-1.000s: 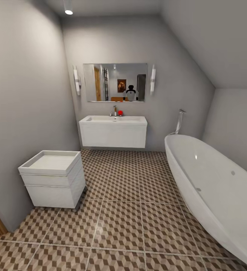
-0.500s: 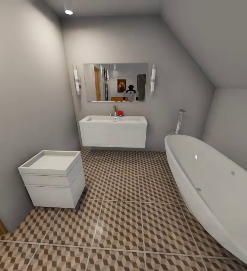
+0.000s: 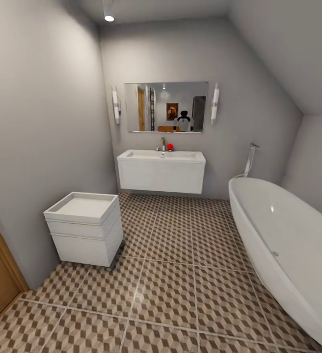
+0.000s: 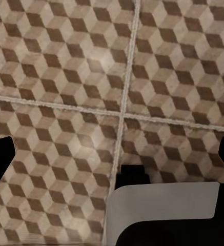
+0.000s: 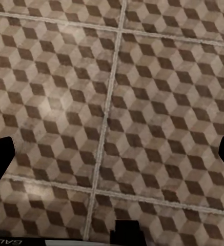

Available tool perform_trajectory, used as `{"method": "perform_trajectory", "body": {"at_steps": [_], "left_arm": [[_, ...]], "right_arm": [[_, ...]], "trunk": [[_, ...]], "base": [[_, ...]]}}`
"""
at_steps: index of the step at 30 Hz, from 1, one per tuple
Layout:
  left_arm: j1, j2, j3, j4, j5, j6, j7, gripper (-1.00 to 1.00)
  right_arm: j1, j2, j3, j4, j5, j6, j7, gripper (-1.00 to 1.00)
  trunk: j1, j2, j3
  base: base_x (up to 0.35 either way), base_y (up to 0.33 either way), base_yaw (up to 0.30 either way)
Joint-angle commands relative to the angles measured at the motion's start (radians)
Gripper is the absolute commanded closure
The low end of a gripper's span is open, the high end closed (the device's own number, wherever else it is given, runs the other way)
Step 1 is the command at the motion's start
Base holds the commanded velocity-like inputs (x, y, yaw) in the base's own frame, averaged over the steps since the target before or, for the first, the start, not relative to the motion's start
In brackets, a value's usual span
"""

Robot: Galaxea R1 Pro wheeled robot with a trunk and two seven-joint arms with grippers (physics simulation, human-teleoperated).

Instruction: Take the four mousetraps from the cabinet in the bathroom and place them on the bathroom floor. Make sure all four end up on the same floor surface, and ensure that at least two of them are either under or directly next to the same bathroom sink.

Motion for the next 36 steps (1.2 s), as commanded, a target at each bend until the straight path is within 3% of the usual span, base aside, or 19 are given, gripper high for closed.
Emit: {"method": "perform_trajectory", "body": {"at_steps": [1, 36], "left_arm": [[0.000, 0.000, 0.000, -0.002, 0.000, 0.006, 0.000, -1.00], [0.000, 0.000, -0.001, 0.002, -0.004, 0.006, 0.001, -1.00]], "right_arm": [[0.000, -0.001, 0.000, 0.001, 0.000, -0.003, 0.003, -1.00], [0.000, -0.002, 0.000, 0.003, 0.000, -0.005, 0.000, -1.00]], "trunk": [[0.000, -0.001, -0.001], [0.000, -0.001, -0.001]], "base": [[0.000, 0.000, 0.280], [0.000, 0.000, 0.285]]}}
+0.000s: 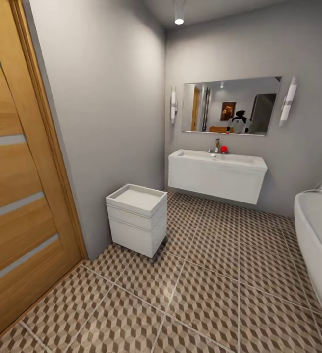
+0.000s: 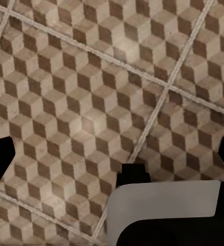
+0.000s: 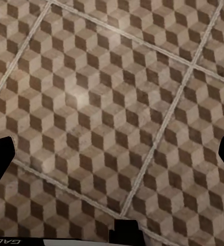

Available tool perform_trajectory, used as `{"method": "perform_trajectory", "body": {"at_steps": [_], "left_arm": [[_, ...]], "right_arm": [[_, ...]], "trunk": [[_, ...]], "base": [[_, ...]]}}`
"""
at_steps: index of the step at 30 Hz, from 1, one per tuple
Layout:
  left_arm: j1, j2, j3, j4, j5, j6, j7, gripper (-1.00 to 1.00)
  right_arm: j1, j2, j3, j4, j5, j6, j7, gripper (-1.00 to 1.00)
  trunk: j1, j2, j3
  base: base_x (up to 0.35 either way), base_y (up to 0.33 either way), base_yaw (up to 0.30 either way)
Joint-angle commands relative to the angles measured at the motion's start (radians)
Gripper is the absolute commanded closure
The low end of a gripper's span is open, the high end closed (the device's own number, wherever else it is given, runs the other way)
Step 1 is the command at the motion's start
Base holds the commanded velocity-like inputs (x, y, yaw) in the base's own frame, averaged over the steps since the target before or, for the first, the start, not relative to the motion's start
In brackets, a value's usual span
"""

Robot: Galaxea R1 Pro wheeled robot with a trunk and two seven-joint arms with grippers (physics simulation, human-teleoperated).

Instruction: Take the four mousetraps from the cabinet in the bathroom and place them on the bathroom floor. Make sure all four end up on the same floor surface, and ensure that at least two of them are either under or directly next to the same bathroom sink.

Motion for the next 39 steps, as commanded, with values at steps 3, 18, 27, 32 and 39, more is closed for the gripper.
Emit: {"method": "perform_trajectory", "body": {"at_steps": [3, 18, 27, 32, 39], "left_arm": [[0.000, 0.000, 0.000, -0.002, 0.000, 0.006, 0.000, -1.00], [0.000, 0.000, 0.000, -0.002, 0.000, 0.006, 0.001, -1.00], [0.000, 0.000, -0.001, -0.002, 0.000, 0.006, 0.000, -1.00], [0.000, 0.000, -0.001, -0.002, 0.000, 0.006, 0.000, -1.00], [0.000, 0.000, -0.001, -0.002, 0.000, 0.006, 0.000, -1.00]], "right_arm": [[0.000, -0.001, 0.000, 0.000, 0.000, -0.003, 0.002, -1.00], [0.000, -0.002, 0.000, 0.000, 0.000, -0.003, 0.002, -1.00], [0.000, -0.002, 0.000, 0.000, -0.001, -0.003, 0.001, -1.00], [0.000, -0.002, 0.000, 0.000, -0.001, -0.003, 0.001, -1.00], [0.000, -0.002, 0.000, 0.000, -0.002, -0.003, 0.002, -1.00]], "trunk": [[0.000, -0.001, -0.001], [0.000, -0.001, -0.001], [0.000, -0.001, -0.001], [0.000, -0.001, -0.001], [0.000, -0.001, -0.001]], "base": [[0.000, 0.000, 0.286], [0.000, 0.000, 0.286], [0.000, 0.000, 0.286], [0.000, 0.000, 0.286], [0.000, 0.000, 0.286]]}}
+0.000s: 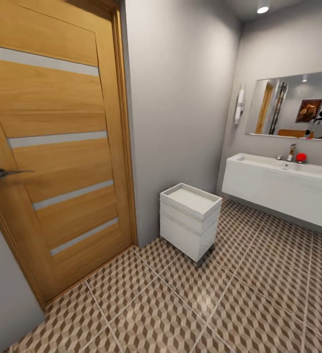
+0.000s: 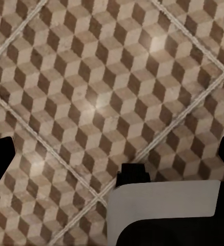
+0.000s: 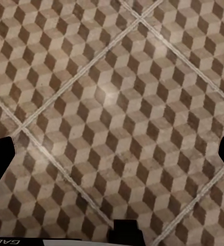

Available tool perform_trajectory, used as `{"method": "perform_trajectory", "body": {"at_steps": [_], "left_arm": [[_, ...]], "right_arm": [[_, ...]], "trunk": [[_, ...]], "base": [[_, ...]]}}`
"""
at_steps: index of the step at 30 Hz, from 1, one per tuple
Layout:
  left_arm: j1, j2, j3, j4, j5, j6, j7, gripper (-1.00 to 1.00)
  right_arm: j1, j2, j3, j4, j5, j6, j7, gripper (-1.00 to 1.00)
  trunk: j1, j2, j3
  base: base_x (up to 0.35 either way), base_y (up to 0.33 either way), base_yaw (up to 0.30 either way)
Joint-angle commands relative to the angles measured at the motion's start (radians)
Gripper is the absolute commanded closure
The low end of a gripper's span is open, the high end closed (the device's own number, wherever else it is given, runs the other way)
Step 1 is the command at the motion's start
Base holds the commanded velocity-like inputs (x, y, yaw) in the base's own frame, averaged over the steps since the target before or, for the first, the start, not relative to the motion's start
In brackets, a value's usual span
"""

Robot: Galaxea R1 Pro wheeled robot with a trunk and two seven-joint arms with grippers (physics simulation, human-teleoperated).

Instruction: Take the four mousetraps from the cabinet in the bathroom and place them on the bathroom floor. Make sure all four end up on the same floor surface, and ensure that at least two of them are either under or directly next to the same bathroom sink.

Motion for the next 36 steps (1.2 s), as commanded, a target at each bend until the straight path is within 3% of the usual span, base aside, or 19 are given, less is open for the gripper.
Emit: {"method": "perform_trajectory", "body": {"at_steps": [1, 36], "left_arm": [[0.000, 0.000, 0.000, -0.002, 0.000, 0.006, 0.000, -1.00], [-0.001, 0.002, 0.001, -0.002, 0.000, 0.006, 0.001, -1.00]], "right_arm": [[0.000, 0.000, 0.000, 0.000, 0.000, -0.003, 0.003, -1.00], [0.000, 0.000, 0.000, 0.023, 0.000, -0.004, 0.001, -1.00]], "trunk": [[0.000, -0.001, -0.001], [0.000, -0.001, -0.001]], "base": [[0.000, 0.000, 0.286], [0.000, 0.000, 0.286]]}}
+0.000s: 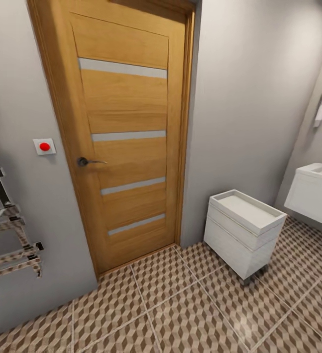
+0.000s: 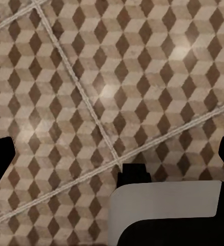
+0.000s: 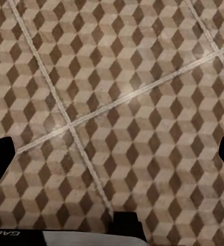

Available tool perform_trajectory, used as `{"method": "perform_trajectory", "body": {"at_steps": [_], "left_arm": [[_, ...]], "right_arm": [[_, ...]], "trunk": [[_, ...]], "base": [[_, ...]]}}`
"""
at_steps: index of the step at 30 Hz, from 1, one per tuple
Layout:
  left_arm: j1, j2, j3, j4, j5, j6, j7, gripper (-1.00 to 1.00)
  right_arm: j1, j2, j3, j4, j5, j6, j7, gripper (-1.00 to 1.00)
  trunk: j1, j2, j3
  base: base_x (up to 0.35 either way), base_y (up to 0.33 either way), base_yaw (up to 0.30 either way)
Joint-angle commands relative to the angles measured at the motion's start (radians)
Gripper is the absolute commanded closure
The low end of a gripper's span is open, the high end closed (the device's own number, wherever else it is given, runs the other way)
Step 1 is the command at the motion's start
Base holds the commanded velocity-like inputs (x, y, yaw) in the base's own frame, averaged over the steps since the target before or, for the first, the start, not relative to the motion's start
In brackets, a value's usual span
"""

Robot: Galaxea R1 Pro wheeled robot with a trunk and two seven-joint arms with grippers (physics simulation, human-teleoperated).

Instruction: Take the four mousetraps from the cabinet in the bathroom and place them on the bathroom floor. Make sure all four end up on the same floor surface, and ensure that at least two of them are either under or directly next to the same bathroom sink.

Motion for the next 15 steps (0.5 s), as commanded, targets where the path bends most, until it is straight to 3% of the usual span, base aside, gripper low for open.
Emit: {"method": "perform_trajectory", "body": {"at_steps": [1, 15], "left_arm": [[0.000, 0.000, 0.000, -0.002, 0.000, 0.006, 0.000, -1.00], [0.000, 0.000, 0.000, -0.002, 0.000, 0.006, 0.000, -1.00]], "right_arm": [[0.000, 0.000, 0.000, 0.001, 0.000, -0.003, 0.003, -1.00], [0.000, 0.000, 0.000, 0.005, 0.001, -0.004, 0.003, -1.00]], "trunk": [[0.000, -0.001, -0.001], [0.000, -0.001, -0.001]], "base": [[0.000, 0.000, 0.286], [0.000, 0.000, 0.286]]}}
